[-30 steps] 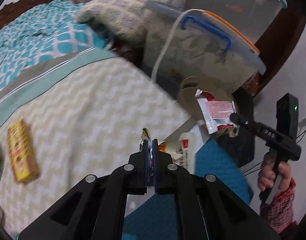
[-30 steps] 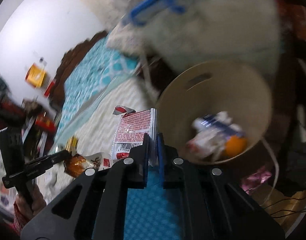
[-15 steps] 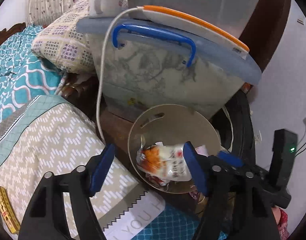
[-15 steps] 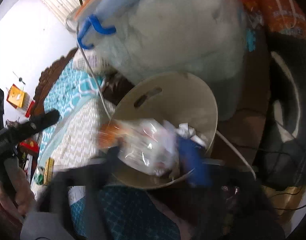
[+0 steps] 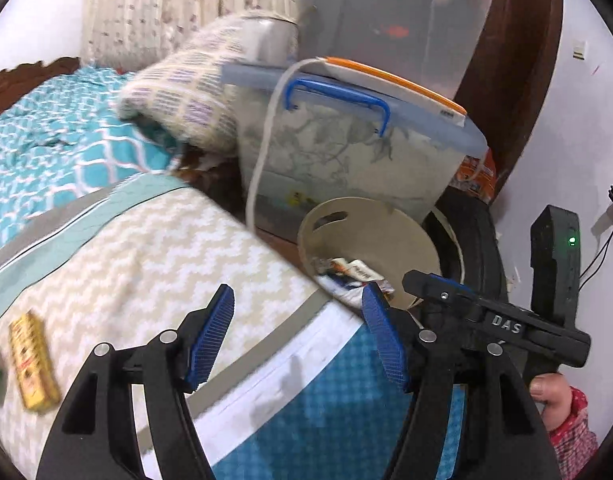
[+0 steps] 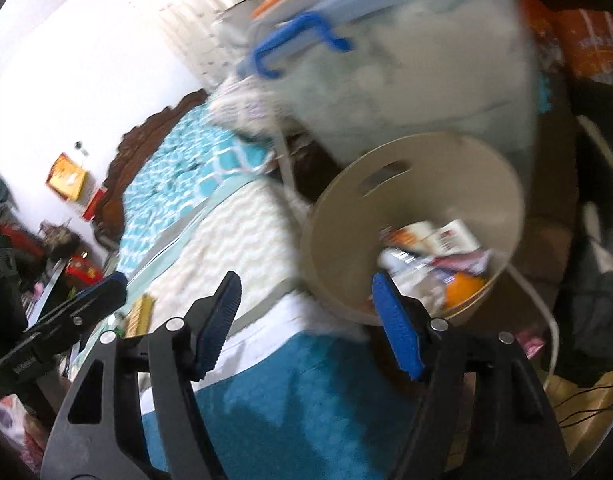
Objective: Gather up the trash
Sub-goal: 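Move both open tools back over the remaining items on the bed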
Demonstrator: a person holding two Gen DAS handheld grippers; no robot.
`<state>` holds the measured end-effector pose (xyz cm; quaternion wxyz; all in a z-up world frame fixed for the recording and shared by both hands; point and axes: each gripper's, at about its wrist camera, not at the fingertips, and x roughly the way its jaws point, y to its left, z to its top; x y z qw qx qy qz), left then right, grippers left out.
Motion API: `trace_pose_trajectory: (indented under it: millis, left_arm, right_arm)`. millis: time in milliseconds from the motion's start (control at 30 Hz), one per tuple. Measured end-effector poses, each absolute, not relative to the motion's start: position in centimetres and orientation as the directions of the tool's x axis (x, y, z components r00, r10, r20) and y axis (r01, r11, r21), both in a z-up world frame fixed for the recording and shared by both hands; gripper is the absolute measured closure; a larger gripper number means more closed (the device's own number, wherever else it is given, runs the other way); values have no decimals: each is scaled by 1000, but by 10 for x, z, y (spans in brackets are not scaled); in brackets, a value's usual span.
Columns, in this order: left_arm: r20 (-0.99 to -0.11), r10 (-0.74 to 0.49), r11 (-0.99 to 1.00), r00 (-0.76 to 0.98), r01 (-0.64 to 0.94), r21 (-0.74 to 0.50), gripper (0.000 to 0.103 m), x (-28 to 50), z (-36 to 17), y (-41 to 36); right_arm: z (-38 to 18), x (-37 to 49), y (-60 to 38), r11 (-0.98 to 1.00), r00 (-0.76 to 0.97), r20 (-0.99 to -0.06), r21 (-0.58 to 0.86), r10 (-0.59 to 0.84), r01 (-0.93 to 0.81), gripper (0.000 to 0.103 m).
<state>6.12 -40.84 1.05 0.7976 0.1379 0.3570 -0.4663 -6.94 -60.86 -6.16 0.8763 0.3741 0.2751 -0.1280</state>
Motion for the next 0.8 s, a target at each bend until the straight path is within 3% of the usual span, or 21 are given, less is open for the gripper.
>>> trace_pose_trajectory:
  millis: [800]
  left_arm:
    - [-616,-523,768,589,639,-42,39,52,32,-207]
  right_arm:
    - [6,-46,-417,856,840,-538,468,77,221,34]
